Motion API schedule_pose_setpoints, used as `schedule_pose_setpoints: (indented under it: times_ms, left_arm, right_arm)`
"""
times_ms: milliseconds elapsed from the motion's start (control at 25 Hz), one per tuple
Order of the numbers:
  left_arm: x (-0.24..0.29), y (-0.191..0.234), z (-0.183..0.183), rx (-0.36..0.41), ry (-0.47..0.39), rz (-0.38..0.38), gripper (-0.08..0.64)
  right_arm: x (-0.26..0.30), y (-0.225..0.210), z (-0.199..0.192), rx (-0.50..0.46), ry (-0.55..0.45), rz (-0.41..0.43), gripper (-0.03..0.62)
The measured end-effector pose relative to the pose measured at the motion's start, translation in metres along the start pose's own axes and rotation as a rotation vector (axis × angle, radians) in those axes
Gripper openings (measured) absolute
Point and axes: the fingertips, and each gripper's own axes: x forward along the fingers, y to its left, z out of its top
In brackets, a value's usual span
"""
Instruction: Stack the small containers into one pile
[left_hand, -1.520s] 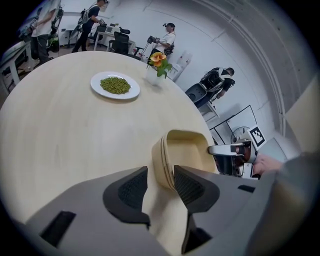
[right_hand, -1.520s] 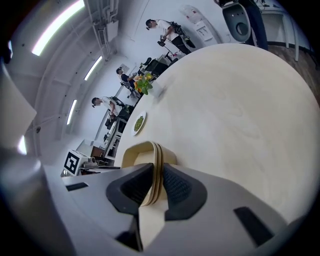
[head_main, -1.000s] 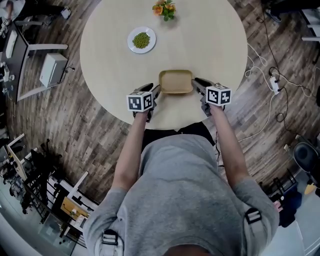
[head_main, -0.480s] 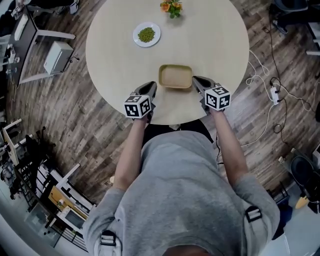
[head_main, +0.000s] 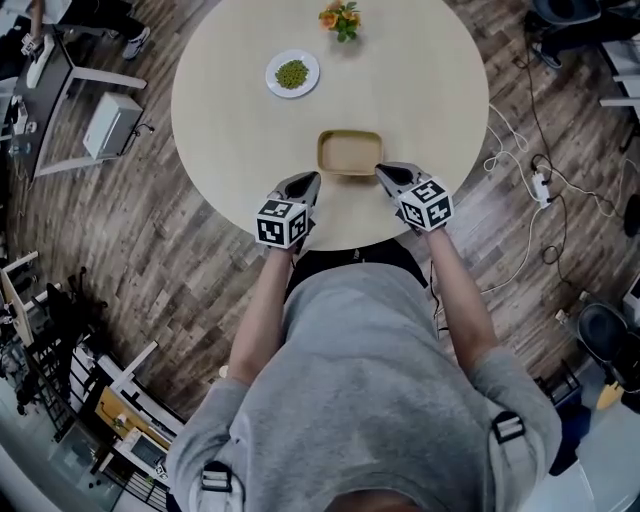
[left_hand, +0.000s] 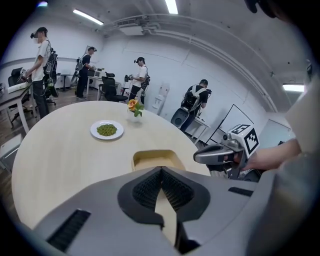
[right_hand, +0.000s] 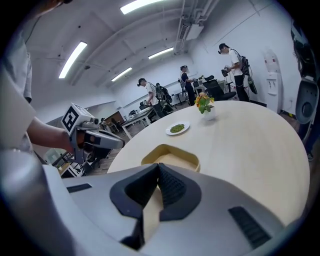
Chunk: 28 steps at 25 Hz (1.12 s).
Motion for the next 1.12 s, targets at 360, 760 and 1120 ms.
schedule_pose_setpoints:
  times_ms: [360,760,1120]
  left_arm:
    - [-0.007,-0.003,-0.006,0.104,0.019,-0.097,0.017]
    - [-0.013,0.001,-0.006,0.156,0.022,-0.149,0.017]
    - [-0.023,0.006,-0.004,0.178,0.015,-0.153,0.017]
  right_arm:
    - [-0.010,0.021,-0.003,-0.002,-0.017,-0.095,0.006]
    - [-0.013,0.033,-0.003,-0.002,-0.043,-0.159,0.006]
    - [-0.014,0.042,-0.004,0.005,-0.060,-0.184,0.006]
